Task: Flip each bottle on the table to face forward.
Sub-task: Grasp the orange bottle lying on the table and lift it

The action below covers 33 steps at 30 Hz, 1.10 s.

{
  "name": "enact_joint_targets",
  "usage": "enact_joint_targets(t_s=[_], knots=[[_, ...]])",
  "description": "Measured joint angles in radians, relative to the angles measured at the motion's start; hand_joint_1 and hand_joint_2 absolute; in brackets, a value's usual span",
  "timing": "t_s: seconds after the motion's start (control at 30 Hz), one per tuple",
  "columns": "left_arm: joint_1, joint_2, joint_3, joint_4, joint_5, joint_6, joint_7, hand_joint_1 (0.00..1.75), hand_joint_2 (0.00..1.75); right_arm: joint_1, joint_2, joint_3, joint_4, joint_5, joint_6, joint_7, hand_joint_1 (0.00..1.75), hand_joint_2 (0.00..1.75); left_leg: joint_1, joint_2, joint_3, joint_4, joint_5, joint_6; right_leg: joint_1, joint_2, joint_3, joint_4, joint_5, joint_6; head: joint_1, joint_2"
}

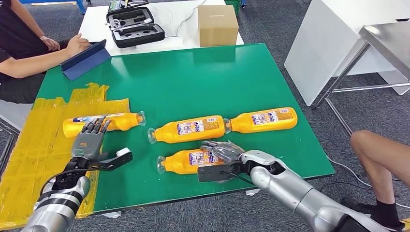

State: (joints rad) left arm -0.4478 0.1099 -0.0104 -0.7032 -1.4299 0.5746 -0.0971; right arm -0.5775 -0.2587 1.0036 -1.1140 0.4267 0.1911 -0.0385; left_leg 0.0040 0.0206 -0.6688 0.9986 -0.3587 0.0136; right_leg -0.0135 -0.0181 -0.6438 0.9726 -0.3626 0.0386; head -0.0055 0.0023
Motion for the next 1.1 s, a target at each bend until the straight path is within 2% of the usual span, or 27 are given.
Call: enact_joint_targets(t_s=[0.1,0.23,0.4,0.53,0.67,0.83,0.97,1.1], knots=[[0.006,-0.012,-0.002,-0.032,0.098,-0.001,-0.050,0.00,1.75,0.007,0.031,-0.003,0.033,0.044,-0.032,-0.001,0.00,1.75,0.000,0.000,0.000,0.000,0.000,0.000,0.000,0.000,0.000,0.000,0.000,0.000,0.000,0.000],[0.036,-0.045,0.006,-0.142,0.303,-0.030,-0.136,0.00,1.75,0.026,0.062,-0.012,0.080,0.137,-0.079,-0.001,1.72,1.75,0.000,0.000,0.001,0.000,0.000,0.000,0.000,0.000,0.001,0.000,0.000,0.000,0.000,0.000],[0.074,-0.101,0.025,-0.303,0.551,-0.100,-0.207,0.00,1.75,0.028,0.072,-0.012,0.127,0.216,-0.079,0.004,1.75,1.75,0.000,0.000,0.004,0.000,-0.001,0.000,0.000,0.000,0.004,-0.001,-0.001,0.000,0.000,0.000],[0.090,-0.125,0.037,-0.386,0.620,-0.118,-0.226,0.00,0.00,0.028,0.074,-0.012,0.144,0.224,-0.075,0.005,1.75,1.75,0.000,0.000,0.008,0.000,-0.001,0.000,0.000,0.000,0.007,-0.001,-0.002,-0.001,0.000,0.000],[0.107,-0.150,0.063,-0.460,0.768,-0.169,-0.239,0.00,0.00,0.028,0.070,-0.018,0.150,0.222,-0.068,0.008,1.75,1.75,0.000,0.000,0.012,0.000,-0.002,0.000,0.000,0.000,0.007,-0.001,-0.003,-0.001,0.000,0.000],[0.116,-0.173,0.100,-0.509,1.024,-0.366,-0.195,0.00,0.00,0.035,0.069,-0.044,0.150,0.192,-0.071,0.010,1.75,1.75,0.000,0.000,0.013,0.000,-0.001,0.000,0.000,0.000,0.011,-0.001,-0.002,-0.001,0.000,0.000],[0.121,-0.180,0.119,-0.520,1.068,-0.403,-0.190,0.00,0.00,0.040,0.070,-0.060,0.148,0.184,-0.071,0.010,1.75,1.75,0.000,0.000,0.013,0.000,-0.001,0.001,-0.001,0.000,0.012,-0.001,-0.002,-0.001,0.000,0.000],[0.124,-0.183,0.129,-0.526,1.096,-0.428,-0.183,0.00,1.75,0.043,0.070,-0.071,0.147,0.177,-0.075,0.008,1.75,1.75,0.000,0.000,0.013,0.000,-0.001,0.001,-0.001,0.000,0.012,-0.001,-0.002,-0.001,0.000,0.000]])
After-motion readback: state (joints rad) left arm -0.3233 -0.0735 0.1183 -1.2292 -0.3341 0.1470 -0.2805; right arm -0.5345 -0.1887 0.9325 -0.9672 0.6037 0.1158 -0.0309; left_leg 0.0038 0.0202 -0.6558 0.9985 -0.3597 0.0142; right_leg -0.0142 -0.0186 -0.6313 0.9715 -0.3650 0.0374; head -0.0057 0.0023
